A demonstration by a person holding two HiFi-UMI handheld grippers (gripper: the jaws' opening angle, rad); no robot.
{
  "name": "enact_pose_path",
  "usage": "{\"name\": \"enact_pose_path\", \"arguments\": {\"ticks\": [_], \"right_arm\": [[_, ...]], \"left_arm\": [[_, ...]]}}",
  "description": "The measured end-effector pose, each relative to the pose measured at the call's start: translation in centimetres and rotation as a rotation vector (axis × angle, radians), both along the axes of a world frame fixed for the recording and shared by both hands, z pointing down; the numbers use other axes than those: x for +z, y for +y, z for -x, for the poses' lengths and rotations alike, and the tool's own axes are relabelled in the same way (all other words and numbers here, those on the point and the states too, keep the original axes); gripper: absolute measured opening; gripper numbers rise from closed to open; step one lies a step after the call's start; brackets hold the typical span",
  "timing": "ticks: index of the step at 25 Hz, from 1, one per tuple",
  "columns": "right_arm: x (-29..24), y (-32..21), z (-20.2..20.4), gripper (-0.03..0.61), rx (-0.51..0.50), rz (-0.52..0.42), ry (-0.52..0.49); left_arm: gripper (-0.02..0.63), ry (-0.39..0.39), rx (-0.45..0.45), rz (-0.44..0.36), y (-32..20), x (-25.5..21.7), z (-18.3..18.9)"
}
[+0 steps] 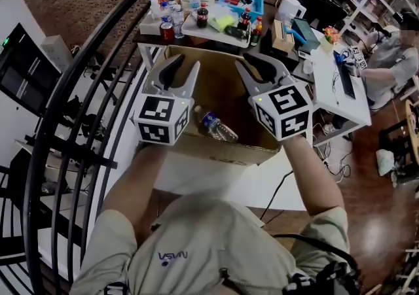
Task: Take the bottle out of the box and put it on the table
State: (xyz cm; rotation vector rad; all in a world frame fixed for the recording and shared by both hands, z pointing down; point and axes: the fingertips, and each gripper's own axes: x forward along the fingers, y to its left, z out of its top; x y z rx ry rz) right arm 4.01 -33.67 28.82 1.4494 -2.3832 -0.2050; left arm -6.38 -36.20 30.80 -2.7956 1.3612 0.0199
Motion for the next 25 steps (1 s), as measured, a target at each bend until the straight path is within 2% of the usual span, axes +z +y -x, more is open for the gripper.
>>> {"name": "enact_pose_path", "arguments": {"ticks": [4,9,15,19,22,25], "right_arm": [[2.3,-2.4,0.8,0.080,-0.040,0.090,-0.011],[6.0,-5.1,0.6,0.128,-0.058,0.182,-0.004],[13.5,-7.2,1.5,0.183,-0.072,0.368,0.038],[18.5,-7.9,3.1,0.226,-0.124,0.492,0.113],[21.3,-8.4,3.8,0.230,-0.149,0.544,0.160],[24.6,-8.6,4.3,0.231,-0.161,0.609,0.231]], "left_arm": [[0.100,-0.017,-0.056,0.014,-2.2,1.2,0.0],[0.100,-0.083,-0.089,0.056,-4.4,3.7,0.1],[0.100,-0.156,-0.115,0.128,-6.1,7.8,0.7],[0.100,-0.188,-0.105,0.191,-6.9,10.3,0.7],[0.100,-0.176,-0.098,0.258,-7.1,11.7,0.7],[0.100,-0.192,-0.084,0.287,-7.2,12.5,0.3]]}}
